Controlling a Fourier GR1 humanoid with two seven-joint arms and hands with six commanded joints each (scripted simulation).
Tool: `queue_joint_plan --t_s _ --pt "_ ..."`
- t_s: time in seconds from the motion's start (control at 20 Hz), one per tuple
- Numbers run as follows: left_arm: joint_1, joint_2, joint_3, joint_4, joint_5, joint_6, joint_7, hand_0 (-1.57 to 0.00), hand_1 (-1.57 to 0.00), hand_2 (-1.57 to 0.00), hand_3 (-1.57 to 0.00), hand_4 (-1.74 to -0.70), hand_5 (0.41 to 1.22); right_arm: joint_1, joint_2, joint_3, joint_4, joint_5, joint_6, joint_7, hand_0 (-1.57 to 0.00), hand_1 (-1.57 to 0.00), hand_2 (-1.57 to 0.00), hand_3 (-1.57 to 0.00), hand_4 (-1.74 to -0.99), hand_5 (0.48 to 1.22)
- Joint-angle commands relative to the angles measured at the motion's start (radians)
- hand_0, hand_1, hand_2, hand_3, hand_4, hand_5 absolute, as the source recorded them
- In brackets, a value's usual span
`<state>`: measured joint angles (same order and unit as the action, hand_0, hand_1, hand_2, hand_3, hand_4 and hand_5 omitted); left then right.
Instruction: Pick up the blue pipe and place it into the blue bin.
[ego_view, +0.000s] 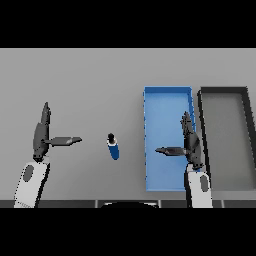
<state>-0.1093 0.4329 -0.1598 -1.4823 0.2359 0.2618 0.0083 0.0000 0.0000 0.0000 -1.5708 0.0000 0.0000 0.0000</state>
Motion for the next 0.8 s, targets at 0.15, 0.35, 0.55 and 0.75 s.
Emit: queue_joint_plan --t_s 0.15,0.35,0.55,0.75 --pt "0.010 0.006 0.004 -0.005 0.004 -0.004 -0.014 0.00 0.00 0.00 0.00 -1.07 0.591 0.009 0.006 0.008 -0.007 0.005 -0.003 -0.004 0.00 0.00 0.00 0.00 -1.225 0.617" --pt "0.022 0.143 -0.041 -0.025 0.023 -0.231 -0.075 0.00 0.00 0.00 0.00 -1.07 0.590 0.073 -0.063 0.078 -0.073 0.097 0.038 -0.083 0.00 0.00 0.00 0.00 -1.224 0.618" --pt "0.021 0.206 -0.058 -0.021 0.044 -0.355 -0.097 0.00 0.00 0.00 0.00 -1.08 0.591 0.102 -0.095 0.125 -0.123 0.166 0.047 -0.060 0.00 0.00 0.00 0.00 -1.215 0.618" --pt "0.024 0.225 -0.067 -0.028 0.061 -0.410 -0.117 0.00 0.00 0.00 0.00 -1.09 0.605 0.116 -0.104 0.127 -0.149 0.190 0.030 -0.029 0.00 0.00 0.00 0.00 -1.185 0.597"
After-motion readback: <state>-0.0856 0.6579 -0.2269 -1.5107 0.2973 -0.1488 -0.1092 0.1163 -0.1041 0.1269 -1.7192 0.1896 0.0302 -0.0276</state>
